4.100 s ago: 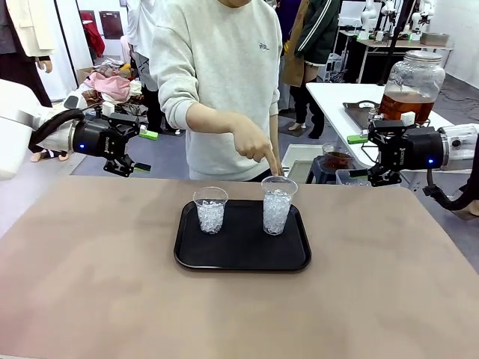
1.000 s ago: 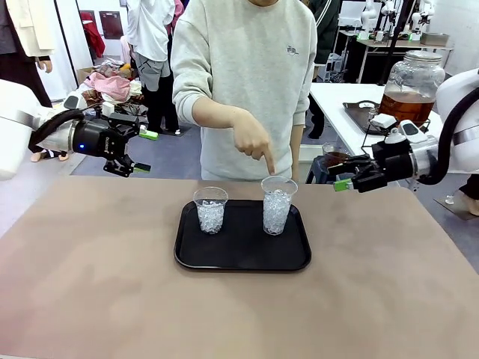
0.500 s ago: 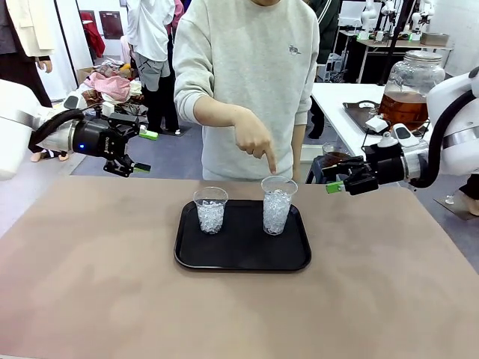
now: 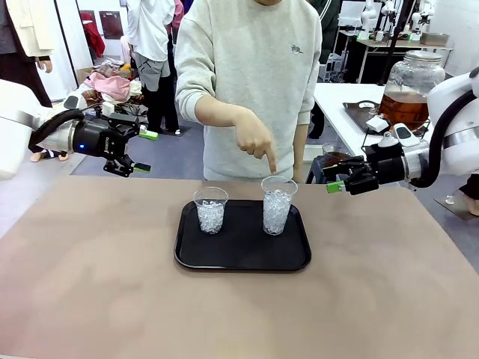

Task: Pour the drink into the iced cup.
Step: Pick up the iced cup indicated by the human and present it to them.

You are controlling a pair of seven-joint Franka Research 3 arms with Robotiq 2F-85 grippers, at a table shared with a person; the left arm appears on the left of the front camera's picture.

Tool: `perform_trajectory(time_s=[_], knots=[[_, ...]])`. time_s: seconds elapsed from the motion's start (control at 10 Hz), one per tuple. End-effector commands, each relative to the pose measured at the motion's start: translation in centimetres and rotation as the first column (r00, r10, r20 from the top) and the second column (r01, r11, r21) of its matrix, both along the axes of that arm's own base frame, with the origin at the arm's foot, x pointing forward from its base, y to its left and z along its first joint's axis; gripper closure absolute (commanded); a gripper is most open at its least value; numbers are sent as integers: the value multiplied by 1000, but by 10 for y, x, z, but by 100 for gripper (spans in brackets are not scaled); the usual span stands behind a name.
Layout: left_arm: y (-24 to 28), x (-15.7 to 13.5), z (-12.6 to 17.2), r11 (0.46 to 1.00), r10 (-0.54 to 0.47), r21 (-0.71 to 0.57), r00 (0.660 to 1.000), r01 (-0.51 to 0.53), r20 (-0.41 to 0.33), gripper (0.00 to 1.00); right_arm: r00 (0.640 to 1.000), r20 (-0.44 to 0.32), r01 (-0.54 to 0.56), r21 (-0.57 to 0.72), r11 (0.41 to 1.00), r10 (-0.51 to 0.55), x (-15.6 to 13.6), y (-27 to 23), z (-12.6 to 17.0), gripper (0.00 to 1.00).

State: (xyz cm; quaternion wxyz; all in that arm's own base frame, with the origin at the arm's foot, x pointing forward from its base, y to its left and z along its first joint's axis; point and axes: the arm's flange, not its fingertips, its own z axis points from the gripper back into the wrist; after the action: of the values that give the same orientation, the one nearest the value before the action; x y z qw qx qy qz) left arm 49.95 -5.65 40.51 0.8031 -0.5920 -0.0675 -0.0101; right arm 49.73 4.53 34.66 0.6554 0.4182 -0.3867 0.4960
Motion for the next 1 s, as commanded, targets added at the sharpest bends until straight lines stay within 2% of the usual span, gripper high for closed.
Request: perform_trajectory(time_s=[0.0, 0.3, 0.5, 0.9], knots=[[0, 0, 1, 1000, 3, 2, 1000, -3, 3, 0, 994, 97, -53, 30, 998, 50, 11, 0, -15, 0], [0, 0, 1, 1000, 3, 2, 1000, -3, 3, 0, 979, 179, -111, 44, 993, 102, 19, -1, -39, 0], [0, 0, 1, 1000, 3, 2, 1000, -3, 3, 0, 974, 216, -95, 86, 992, 75, 22, -1, -57, 0], [0, 0, 1, 1000, 3, 2, 1000, -3, 3, 0, 978, 199, -92, 182, 979, 55, 28, 8, -82, 0]])
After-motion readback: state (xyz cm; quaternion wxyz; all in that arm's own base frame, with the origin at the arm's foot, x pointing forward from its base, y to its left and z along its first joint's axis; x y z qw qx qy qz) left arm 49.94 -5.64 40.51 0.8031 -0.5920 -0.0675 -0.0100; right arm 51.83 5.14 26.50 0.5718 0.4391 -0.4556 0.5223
